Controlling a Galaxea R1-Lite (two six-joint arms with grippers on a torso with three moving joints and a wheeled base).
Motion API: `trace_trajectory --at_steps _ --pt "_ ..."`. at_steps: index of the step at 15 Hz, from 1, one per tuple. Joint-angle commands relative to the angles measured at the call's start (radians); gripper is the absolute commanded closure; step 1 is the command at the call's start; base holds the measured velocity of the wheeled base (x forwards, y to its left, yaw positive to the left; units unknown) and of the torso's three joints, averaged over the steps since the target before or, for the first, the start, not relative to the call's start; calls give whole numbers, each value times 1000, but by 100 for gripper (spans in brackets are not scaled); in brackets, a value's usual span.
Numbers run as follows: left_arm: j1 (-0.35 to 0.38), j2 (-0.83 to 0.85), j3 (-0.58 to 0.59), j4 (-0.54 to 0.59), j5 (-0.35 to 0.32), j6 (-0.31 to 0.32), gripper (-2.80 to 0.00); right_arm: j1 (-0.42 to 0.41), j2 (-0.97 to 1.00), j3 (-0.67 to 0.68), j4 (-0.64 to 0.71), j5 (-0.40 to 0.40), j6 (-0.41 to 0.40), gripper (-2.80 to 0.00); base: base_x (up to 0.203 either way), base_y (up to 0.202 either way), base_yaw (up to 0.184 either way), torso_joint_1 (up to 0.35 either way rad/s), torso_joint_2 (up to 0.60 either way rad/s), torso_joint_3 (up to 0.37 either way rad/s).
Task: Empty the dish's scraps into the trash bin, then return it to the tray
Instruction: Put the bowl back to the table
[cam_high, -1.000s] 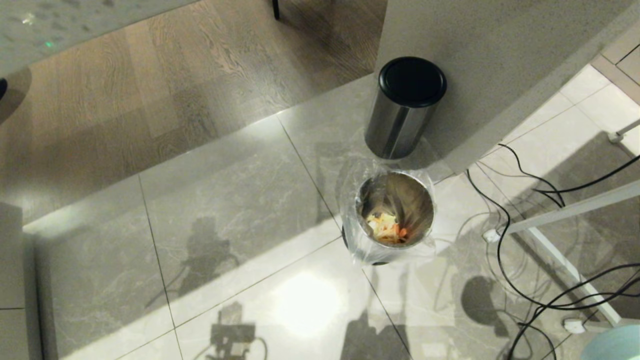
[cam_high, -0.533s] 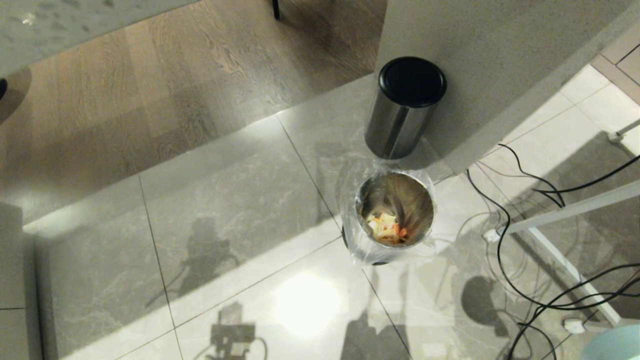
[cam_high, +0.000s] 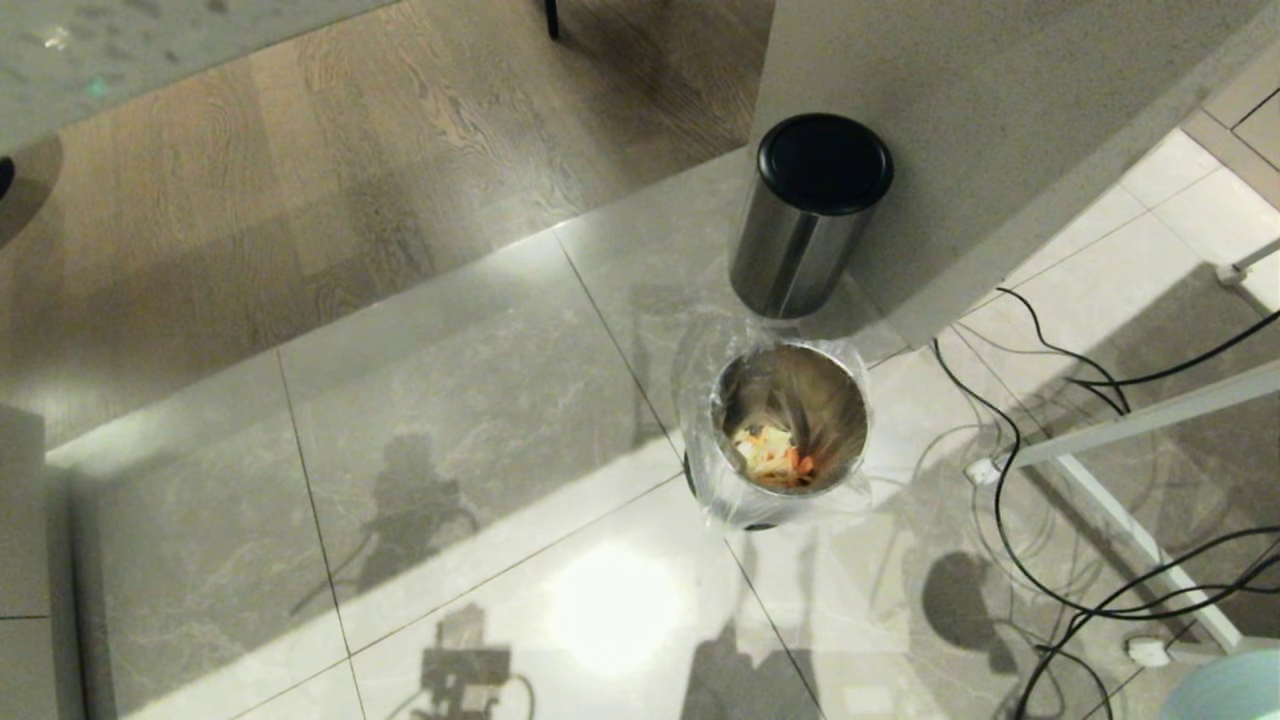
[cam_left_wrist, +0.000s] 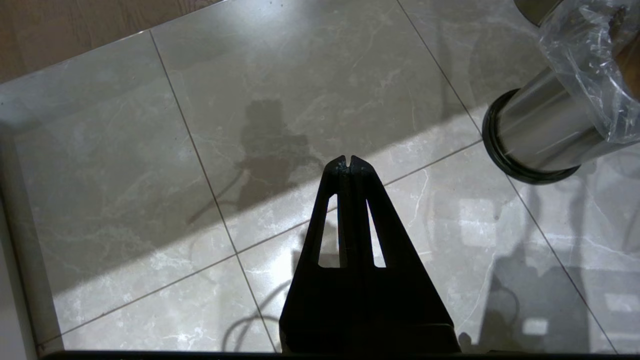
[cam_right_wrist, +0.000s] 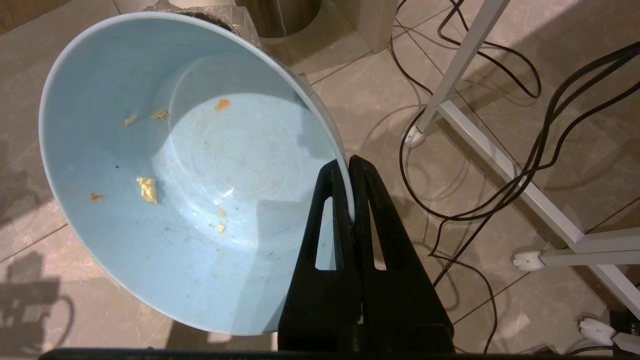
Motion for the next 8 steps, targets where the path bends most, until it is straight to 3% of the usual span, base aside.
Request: trace_trajectory --at_steps 1,8 --pt "-1 1 0 -1 0 -3 0 -1 2 0 -1 0 0 0 0 0 0 -2 7 68" --pt "0 1 0 -1 0 -6 0 0 2 0 1 0 -5 0 0 0 0 2 2 177"
